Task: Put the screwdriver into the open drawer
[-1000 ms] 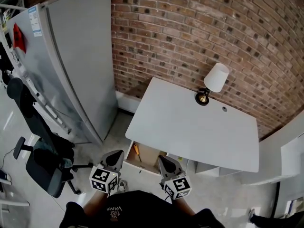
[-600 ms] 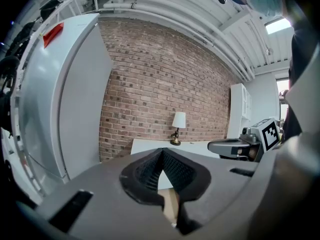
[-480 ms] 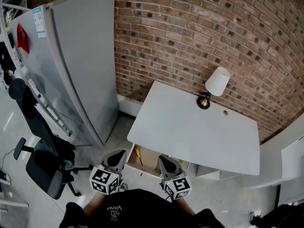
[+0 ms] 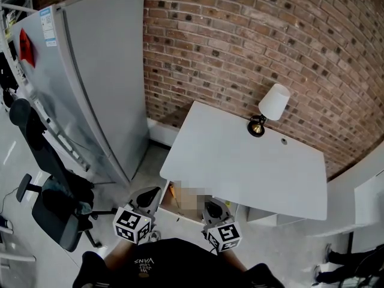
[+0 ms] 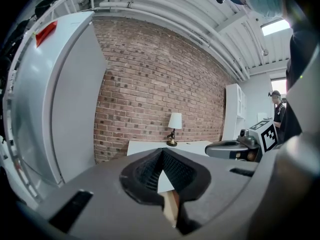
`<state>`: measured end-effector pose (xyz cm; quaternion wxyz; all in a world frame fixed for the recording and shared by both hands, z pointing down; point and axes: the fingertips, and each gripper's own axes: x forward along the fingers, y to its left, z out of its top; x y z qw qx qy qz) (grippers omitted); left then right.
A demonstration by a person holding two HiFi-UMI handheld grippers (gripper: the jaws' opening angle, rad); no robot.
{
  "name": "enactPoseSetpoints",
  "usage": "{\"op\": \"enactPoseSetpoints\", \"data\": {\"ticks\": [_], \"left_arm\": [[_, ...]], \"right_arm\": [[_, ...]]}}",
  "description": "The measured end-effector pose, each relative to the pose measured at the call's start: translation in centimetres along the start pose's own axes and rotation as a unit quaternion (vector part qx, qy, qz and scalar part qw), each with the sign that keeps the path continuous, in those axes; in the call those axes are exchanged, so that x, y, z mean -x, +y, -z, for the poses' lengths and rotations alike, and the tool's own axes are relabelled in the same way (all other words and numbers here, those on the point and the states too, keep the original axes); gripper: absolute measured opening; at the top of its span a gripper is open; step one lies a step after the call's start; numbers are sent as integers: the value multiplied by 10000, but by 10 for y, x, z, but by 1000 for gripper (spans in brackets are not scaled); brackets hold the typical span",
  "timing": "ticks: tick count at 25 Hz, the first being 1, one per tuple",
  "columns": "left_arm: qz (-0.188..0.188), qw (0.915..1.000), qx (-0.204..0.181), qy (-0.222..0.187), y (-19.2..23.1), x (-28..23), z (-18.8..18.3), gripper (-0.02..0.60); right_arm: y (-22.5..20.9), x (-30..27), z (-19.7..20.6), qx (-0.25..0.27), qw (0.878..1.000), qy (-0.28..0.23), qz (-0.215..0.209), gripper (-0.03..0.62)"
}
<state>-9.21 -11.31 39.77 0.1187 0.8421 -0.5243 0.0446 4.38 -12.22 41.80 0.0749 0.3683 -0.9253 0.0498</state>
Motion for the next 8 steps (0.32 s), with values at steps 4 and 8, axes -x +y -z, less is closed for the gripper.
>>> {"op": "enactPoseSetpoints", "data": {"ticks": [4,8], "left_arm": [[34,10000,-9,1,0,0,-1,8],[57,10000,42,-22,-1,0,-2,8]], "right_arm": [[1,-1,-1,35,10000,6,5,-5],[0,0,0,36,10000,14,22,-5]]}}
